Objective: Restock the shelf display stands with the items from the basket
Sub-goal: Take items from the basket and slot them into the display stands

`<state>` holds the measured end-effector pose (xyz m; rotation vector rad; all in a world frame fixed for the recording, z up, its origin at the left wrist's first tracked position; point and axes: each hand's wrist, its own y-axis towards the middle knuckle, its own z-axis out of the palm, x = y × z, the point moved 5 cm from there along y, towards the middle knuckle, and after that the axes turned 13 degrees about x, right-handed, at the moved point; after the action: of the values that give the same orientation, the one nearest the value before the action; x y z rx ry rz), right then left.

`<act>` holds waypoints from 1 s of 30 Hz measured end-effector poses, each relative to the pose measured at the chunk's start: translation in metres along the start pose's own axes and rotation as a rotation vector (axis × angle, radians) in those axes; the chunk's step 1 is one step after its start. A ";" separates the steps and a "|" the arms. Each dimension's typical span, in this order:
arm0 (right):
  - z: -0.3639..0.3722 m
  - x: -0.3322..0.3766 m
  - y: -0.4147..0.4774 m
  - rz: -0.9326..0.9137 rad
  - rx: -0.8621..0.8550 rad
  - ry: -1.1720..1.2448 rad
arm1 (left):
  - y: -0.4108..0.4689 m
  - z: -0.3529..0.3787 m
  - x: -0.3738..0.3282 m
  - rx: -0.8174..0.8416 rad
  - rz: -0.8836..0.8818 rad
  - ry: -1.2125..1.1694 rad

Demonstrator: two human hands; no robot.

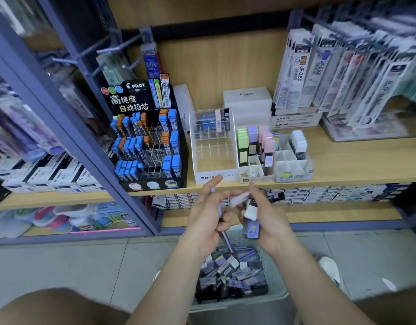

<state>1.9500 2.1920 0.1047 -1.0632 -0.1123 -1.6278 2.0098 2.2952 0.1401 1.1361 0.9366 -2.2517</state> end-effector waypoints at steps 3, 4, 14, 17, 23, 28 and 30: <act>0.003 0.025 -0.006 -0.004 0.008 -0.034 | -0.001 -0.004 -0.015 -0.090 0.051 -0.022; 0.008 0.033 -0.008 0.001 0.068 -0.100 | 0.001 -0.003 -0.022 -0.093 0.076 -0.087; 0.051 0.080 -0.028 0.046 0.545 -0.888 | 0.021 0.039 -0.093 -0.063 0.344 -0.112; 0.052 0.087 -0.028 0.068 0.581 -0.872 | 0.030 0.047 -0.097 -0.074 0.404 -0.048; 0.043 0.096 -0.011 0.018 0.554 -0.986 | 0.044 0.052 -0.098 0.022 0.355 -0.054; 0.035 0.114 -0.005 -0.010 0.550 -0.935 | 0.045 0.037 -0.122 0.182 0.236 0.140; 0.037 0.117 -0.005 0.000 0.606 -0.948 | 0.042 0.042 -0.122 0.207 0.199 0.434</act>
<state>1.9719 2.1292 0.2078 -1.2389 -1.1472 -0.8588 2.0834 2.2466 0.2427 1.7763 0.7118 -2.0117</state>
